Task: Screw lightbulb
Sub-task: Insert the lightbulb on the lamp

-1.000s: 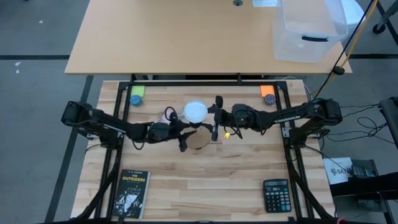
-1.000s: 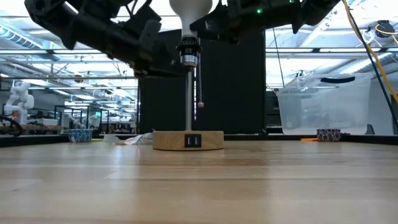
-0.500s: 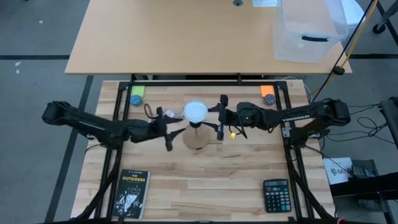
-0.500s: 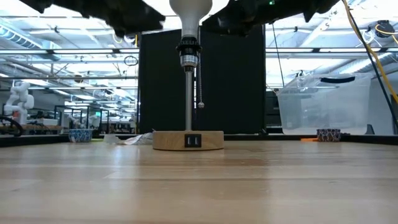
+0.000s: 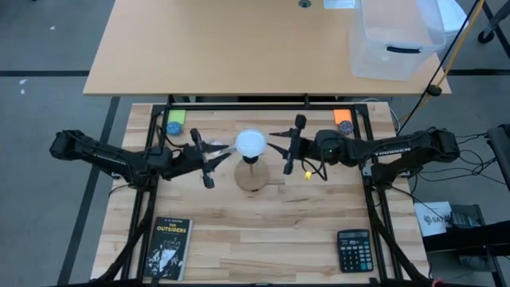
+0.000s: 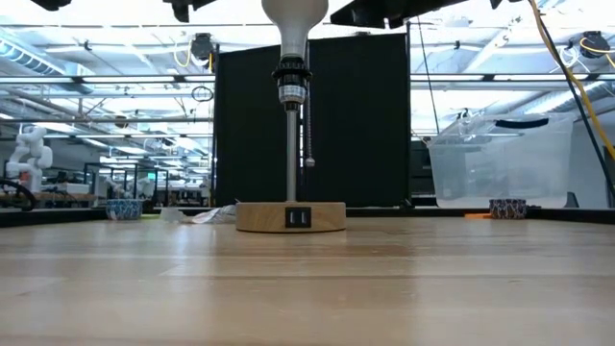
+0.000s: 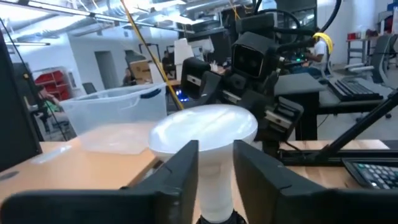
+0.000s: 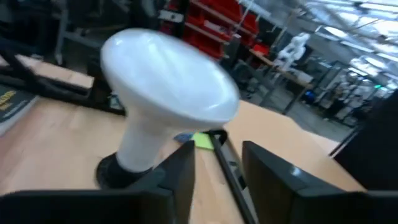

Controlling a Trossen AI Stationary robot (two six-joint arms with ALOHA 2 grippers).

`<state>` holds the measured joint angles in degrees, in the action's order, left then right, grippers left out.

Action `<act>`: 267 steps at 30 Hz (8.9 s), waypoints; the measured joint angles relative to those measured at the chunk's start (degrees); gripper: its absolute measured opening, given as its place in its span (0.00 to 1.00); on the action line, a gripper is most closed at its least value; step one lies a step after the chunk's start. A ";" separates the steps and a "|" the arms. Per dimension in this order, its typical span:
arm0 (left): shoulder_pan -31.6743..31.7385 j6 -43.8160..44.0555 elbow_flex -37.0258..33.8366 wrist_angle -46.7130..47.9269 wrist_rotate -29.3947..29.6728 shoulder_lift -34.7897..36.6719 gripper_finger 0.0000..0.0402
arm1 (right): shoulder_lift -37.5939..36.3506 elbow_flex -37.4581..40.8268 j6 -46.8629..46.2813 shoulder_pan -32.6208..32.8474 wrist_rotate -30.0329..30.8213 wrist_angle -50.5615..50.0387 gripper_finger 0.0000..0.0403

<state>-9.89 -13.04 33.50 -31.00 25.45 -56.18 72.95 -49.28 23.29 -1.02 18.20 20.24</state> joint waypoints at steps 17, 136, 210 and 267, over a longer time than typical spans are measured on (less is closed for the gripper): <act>3.71 5.11 0.04 -1.90 -5.38 -3.31 0.09 | 0.01 0.00 1.59 0.05 -0.23 4.85 0.01; 9.03 7.01 0.16 -1.79 1.22 -5.35 0.09 | 6.29 -3.69 23.83 6.67 7.48 3.82 0.00; 10.53 27.72 0.04 -13.89 0.37 -42.21 0.10 | 13.14 -3.67 -14.64 -4.58 -15.86 7.77 0.50; 11.04 30.80 0.00 -13.73 2.64 -42.23 0.09 | 22.05 -3.65 -12.67 1.09 4.20 26.47 0.60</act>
<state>1.15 17.76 33.50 -44.73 28.10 -98.41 95.00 -52.93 10.62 0.06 22.40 46.71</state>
